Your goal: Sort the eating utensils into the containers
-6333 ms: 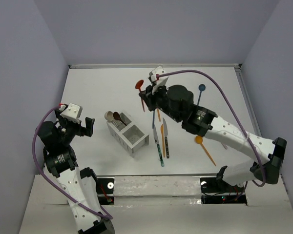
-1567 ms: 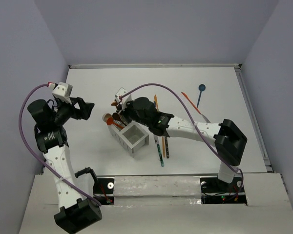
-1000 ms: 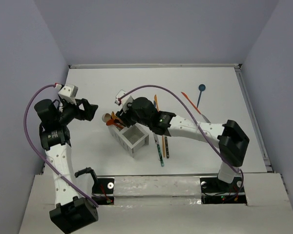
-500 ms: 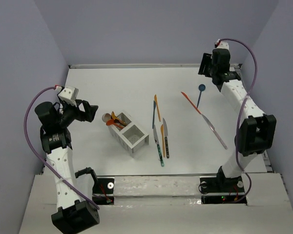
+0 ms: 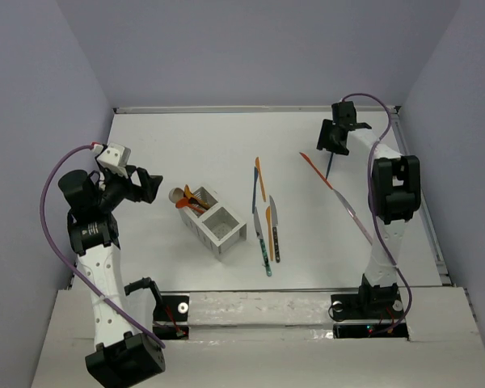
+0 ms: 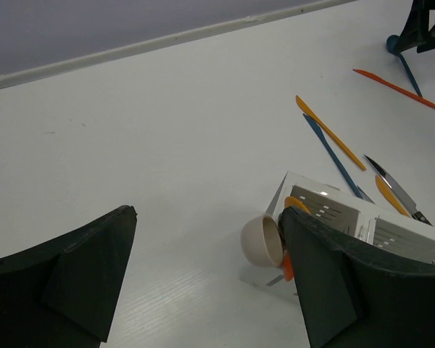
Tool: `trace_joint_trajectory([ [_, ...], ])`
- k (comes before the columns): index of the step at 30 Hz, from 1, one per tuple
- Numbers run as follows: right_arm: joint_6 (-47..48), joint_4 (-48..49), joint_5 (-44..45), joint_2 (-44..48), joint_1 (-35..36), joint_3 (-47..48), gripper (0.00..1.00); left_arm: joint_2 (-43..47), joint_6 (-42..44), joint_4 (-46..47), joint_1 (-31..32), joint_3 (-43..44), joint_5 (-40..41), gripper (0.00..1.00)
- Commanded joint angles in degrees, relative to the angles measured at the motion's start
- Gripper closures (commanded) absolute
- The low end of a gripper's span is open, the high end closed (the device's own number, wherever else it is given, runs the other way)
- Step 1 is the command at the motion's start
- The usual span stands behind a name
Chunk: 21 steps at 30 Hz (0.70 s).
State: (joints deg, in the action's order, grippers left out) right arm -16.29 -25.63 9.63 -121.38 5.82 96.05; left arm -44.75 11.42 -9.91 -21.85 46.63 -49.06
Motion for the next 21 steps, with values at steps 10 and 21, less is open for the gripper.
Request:
trace_joint_trajectory([
  [10, 0.1, -1.6, 0.2, -7.9, -2.6, 5.9, 0.64, 1.4, 0.4, 2.1, 0.1, -0.4, -1.2, 0.07],
  [21, 3.5, 2.9, -0.6, 5.5, -2.1, -0.2, 1.00, 2.6, 0.3, 3.0, 0.1, -0.9, -0.8, 0.07],
])
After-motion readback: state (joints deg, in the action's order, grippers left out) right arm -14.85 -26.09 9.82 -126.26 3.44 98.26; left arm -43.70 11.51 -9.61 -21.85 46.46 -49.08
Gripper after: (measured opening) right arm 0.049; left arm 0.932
